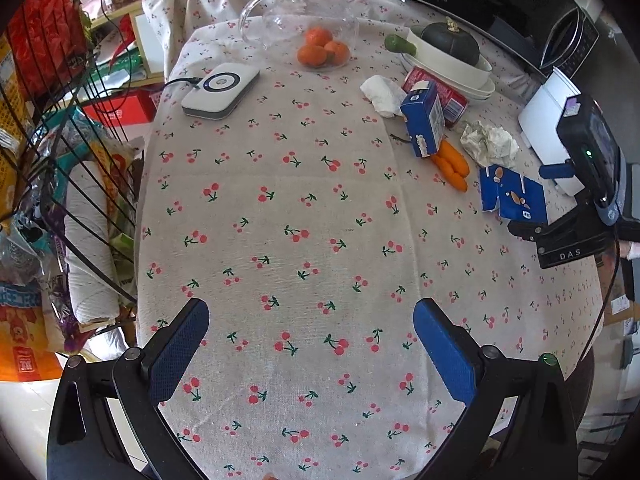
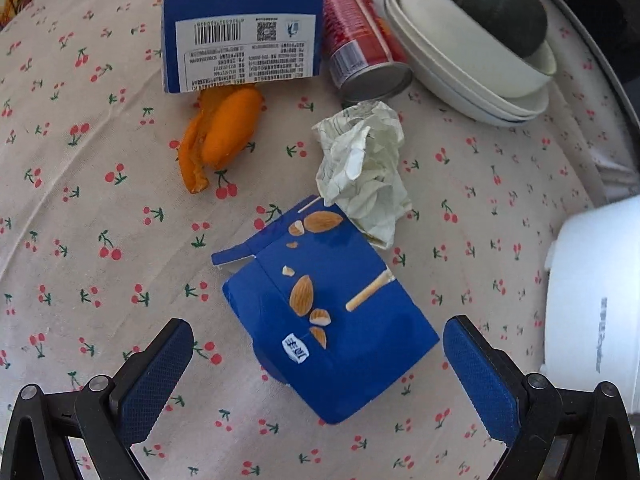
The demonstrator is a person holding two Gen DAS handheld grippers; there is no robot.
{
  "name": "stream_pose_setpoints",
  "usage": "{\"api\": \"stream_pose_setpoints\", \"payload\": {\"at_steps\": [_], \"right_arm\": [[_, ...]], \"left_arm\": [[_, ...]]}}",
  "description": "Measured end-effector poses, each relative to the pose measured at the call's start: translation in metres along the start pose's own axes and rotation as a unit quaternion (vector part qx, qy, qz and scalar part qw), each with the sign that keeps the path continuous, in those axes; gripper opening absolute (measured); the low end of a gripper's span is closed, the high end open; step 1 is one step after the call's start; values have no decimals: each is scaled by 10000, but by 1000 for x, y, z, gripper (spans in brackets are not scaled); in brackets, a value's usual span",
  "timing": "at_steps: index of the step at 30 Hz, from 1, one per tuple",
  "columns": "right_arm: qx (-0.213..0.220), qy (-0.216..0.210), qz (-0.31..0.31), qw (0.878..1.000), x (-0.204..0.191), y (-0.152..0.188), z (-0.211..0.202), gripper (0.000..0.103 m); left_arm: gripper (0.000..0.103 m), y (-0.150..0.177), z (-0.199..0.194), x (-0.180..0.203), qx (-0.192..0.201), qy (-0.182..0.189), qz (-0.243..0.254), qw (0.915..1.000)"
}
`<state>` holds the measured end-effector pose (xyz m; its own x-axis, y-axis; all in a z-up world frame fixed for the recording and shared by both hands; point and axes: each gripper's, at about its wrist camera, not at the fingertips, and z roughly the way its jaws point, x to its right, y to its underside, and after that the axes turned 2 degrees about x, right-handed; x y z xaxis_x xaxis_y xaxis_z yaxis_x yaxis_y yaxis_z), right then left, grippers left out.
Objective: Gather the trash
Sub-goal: 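Grasp the blue almond carton with the right tool while the left tool grasps the small blue milk box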
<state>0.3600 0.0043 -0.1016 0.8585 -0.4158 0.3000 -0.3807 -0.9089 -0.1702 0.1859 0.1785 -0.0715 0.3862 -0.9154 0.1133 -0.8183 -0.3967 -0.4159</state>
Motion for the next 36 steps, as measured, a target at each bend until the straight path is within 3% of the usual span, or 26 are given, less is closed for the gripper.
{"api": "stream_pose_setpoints", "payload": {"at_steps": [5,8,11,19,24,28,33,36], "right_arm": [[-441,54,-175,9989,3,-5,34,102],[-321,-143,271,9990,18,-1,33,99],[-258,-352,611,9972,22,11,29,86],[-114,-557,1213,9910,2,65,1,80],[0,-720,2411,9678,0,122,-27,79],[263,-671,3257,9427,3,170,-46,78],[654,-537,3934,9155,0,210,-74,78],[674,-445,4051,9107,8,220,-84,78]], "left_arm": [[103,1,4,8,-61,-29,158,9999],[103,2,7,11,-134,31,172,9998],[103,4,9,14,-196,96,181,9996],[103,11,10,25,-305,267,231,9989],[103,4,3,47,-107,703,651,9953],[103,-17,-2,60,381,1058,1006,9886],[98,-62,22,53,745,1544,403,9844],[88,-74,47,47,777,1813,18,9804]]}}
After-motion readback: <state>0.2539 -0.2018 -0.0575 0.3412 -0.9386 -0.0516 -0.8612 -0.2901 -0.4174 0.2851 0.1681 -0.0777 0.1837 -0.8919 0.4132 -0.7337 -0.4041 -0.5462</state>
